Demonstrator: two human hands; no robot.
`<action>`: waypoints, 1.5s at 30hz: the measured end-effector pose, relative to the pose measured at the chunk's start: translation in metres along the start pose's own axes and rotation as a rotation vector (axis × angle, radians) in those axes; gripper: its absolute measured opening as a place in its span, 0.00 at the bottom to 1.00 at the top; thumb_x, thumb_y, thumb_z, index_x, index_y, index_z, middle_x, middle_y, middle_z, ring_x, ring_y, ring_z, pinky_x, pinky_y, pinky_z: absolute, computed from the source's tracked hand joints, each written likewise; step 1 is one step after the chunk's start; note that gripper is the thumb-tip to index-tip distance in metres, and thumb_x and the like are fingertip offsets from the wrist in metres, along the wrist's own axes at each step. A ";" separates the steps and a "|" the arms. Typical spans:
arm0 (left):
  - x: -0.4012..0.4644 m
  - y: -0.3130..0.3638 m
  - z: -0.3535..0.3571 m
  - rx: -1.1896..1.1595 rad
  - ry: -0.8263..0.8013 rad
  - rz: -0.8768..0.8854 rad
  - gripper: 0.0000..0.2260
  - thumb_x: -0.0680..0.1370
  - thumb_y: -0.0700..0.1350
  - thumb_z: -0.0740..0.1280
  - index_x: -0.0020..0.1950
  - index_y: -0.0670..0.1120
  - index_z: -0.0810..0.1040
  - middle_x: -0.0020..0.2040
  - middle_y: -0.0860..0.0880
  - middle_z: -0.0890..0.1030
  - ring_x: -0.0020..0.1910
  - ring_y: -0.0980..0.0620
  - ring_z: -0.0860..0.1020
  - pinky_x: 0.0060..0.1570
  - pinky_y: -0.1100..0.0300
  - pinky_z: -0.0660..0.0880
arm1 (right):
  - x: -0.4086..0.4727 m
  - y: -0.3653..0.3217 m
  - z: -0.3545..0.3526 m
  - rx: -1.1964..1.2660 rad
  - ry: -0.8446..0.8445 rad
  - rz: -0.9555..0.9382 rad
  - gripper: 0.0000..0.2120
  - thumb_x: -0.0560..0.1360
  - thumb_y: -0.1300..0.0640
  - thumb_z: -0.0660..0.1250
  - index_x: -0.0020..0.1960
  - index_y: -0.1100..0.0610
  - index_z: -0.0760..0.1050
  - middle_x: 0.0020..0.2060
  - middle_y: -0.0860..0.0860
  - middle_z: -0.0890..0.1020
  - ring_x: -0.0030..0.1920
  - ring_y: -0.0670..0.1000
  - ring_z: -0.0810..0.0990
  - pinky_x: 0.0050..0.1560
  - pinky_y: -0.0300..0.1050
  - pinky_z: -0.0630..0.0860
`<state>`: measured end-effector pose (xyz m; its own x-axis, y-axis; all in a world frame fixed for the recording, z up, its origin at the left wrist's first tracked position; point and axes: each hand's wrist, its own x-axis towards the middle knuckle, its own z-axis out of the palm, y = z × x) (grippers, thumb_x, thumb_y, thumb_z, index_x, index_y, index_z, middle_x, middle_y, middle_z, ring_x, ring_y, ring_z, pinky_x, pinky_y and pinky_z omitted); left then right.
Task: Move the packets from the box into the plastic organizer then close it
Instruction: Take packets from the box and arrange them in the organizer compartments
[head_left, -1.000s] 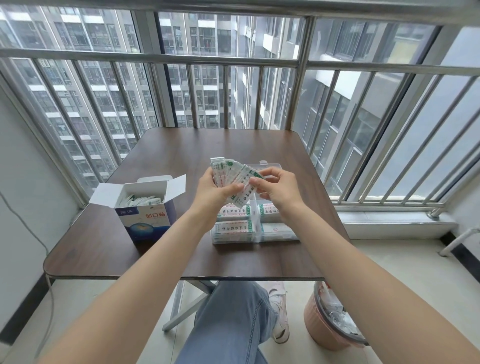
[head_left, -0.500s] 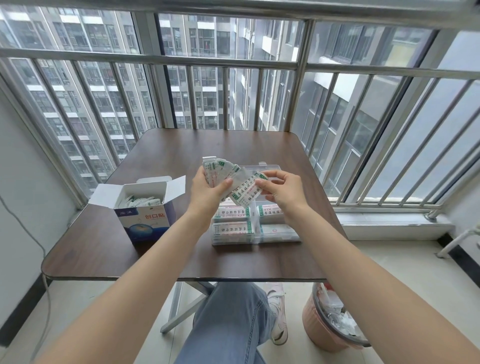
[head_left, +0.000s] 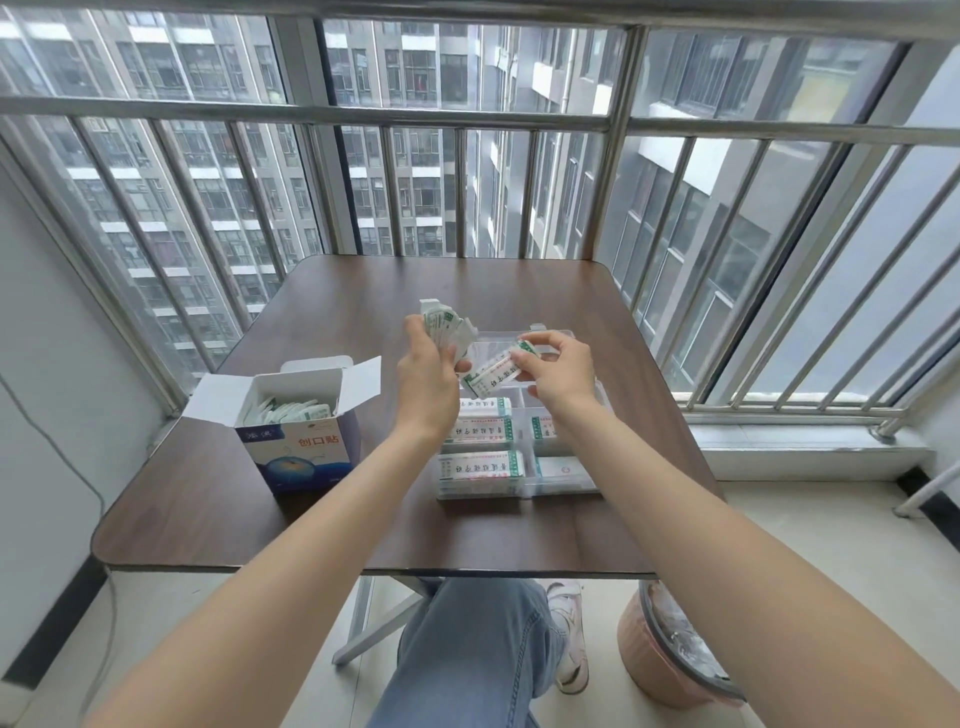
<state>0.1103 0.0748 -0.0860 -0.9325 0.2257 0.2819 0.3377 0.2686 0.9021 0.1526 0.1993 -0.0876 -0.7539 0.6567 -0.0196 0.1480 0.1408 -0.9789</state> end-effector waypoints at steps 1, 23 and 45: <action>0.002 -0.001 0.000 -0.001 0.003 -0.011 0.05 0.82 0.37 0.55 0.53 0.46 0.61 0.47 0.45 0.77 0.39 0.55 0.79 0.29 0.70 0.74 | 0.002 0.001 0.005 -0.030 0.008 -0.002 0.05 0.74 0.61 0.69 0.49 0.56 0.77 0.39 0.52 0.82 0.33 0.46 0.80 0.42 0.46 0.77; 0.015 -0.028 0.000 0.273 -0.099 -0.112 0.05 0.81 0.41 0.56 0.54 0.47 0.61 0.50 0.41 0.80 0.45 0.40 0.81 0.49 0.44 0.76 | 0.007 0.011 0.017 -0.579 -0.163 -0.166 0.04 0.73 0.56 0.70 0.45 0.52 0.76 0.51 0.51 0.81 0.55 0.52 0.77 0.54 0.49 0.74; 0.021 -0.027 -0.001 0.409 -0.083 -0.034 0.07 0.80 0.40 0.56 0.57 0.43 0.61 0.49 0.38 0.80 0.44 0.36 0.80 0.49 0.42 0.74 | 0.002 0.007 0.032 -0.752 -0.140 -0.159 0.07 0.73 0.51 0.70 0.45 0.54 0.76 0.47 0.52 0.82 0.51 0.53 0.79 0.49 0.47 0.72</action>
<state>0.0816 0.0719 -0.1039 -0.9363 0.2805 0.2114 0.3451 0.6232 0.7018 0.1318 0.1774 -0.1014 -0.8688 0.4940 0.0355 0.3876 0.7228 -0.5722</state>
